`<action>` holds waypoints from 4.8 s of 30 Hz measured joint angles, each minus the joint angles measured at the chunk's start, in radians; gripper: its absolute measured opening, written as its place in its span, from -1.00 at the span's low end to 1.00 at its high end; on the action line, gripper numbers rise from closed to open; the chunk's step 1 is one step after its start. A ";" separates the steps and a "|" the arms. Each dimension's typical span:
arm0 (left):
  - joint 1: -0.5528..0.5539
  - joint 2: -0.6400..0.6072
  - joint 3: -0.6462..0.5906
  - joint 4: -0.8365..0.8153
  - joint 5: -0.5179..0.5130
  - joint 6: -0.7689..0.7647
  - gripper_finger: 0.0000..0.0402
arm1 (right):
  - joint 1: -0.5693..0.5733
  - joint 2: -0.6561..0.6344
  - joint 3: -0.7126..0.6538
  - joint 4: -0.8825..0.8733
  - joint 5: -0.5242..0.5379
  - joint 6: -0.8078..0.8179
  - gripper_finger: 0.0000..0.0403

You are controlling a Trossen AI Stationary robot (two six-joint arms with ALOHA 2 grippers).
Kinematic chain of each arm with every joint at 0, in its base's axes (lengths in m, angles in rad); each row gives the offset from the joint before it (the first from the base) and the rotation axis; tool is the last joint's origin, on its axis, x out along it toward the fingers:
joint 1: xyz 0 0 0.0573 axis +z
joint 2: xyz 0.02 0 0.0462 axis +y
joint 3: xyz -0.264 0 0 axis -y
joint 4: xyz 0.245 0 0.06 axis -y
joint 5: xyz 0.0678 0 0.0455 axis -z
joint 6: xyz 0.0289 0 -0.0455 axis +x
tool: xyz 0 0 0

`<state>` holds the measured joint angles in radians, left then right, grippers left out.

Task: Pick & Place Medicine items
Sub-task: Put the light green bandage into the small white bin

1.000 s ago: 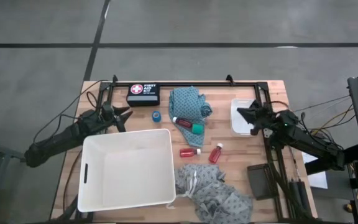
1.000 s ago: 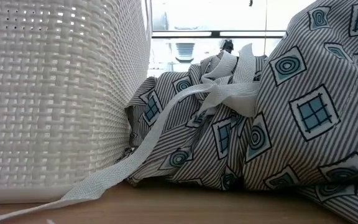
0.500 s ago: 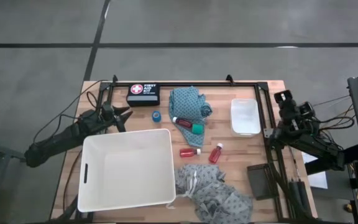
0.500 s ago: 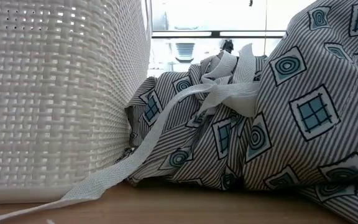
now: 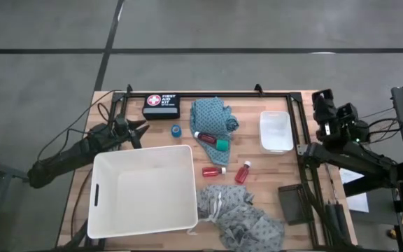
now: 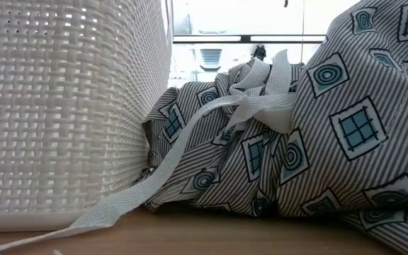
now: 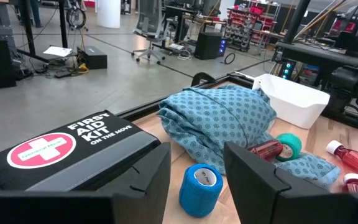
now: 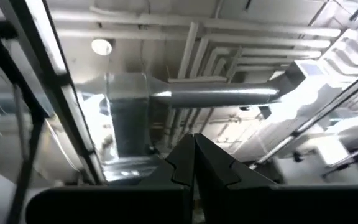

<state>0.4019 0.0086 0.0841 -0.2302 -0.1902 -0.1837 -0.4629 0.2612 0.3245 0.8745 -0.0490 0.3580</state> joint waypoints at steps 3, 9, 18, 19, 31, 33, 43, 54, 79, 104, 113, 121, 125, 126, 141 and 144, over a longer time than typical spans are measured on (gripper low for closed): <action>0.000 0.000 0.000 0.000 0.000 0.000 -0.24 | 0.000 0.066 0.078 -0.093 0.000 -0.068 -0.96; 0.000 0.000 0.000 0.000 0.000 0.000 -0.24 | 0.000 0.208 0.249 -0.375 0.000 -0.232 -0.96; 0.000 0.000 0.000 0.000 0.000 0.000 -0.24 | 0.000 0.406 0.486 -0.826 0.000 -0.329 -0.96; 0.000 0.000 0.000 0.000 0.000 0.000 -0.24 | 0.000 0.427 0.509 -0.866 0.000 -0.351 -0.96; 0.000 0.000 0.000 0.000 0.000 0.000 -0.24 | 0.000 0.648 0.624 -1.062 -0.001 -0.583 -0.96; 0.000 0.000 0.000 0.000 0.000 0.000 -0.24 | 0.000 0.681 0.621 -1.062 0.000 -0.613 -0.96; 0.000 0.000 0.000 0.000 0.000 0.000 -0.24 | 0.000 0.880 0.610 -1.055 -0.001 -0.620 -0.96; 0.000 0.000 0.000 0.000 0.000 0.000 -0.24 | -0.003 1.055 0.611 -1.059 0.023 -0.754 -0.96; 0.000 0.000 0.000 0.000 0.000 0.000 -0.24 | 0.002 1.094 0.613 -1.068 -0.143 -0.634 -0.96; 0.000 0.000 0.000 0.000 0.000 0.000 -0.24 | -0.002 1.075 0.607 -1.223 -0.195 -0.537 0.02; 0.000 0.000 0.000 0.000 0.000 0.000 -0.24 | 0.002 1.077 0.584 -1.290 -0.253 -0.603 0.21; 0.000 0.000 0.000 0.000 0.000 0.000 -0.24 | 0.043 1.077 0.569 -1.270 -0.346 -0.559 0.28; 0.000 0.000 0.000 0.000 0.000 0.000 -0.24 | 0.082 1.077 0.548 -1.170 -0.340 -0.534 0.28; 0.000 0.000 0.000 0.000 0.000 0.000 -0.24 | 0.088 1.077 0.538 -1.144 -0.333 -0.519 0.29; 0.000 0.000 0.000 0.000 0.000 0.000 -0.24 | 0.136 1.136 0.355 -0.857 -0.319 -0.425 0.49; 0.000 0.000 0.000 0.000 0.000 0.000 -0.24 | 0.138 1.176 0.349 -0.827 -0.318 -0.404 0.52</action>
<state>0.4022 0.0084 0.0840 -0.2300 -0.1902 -0.1839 -0.3248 1.4374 0.6731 0.0479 -0.3665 -0.0459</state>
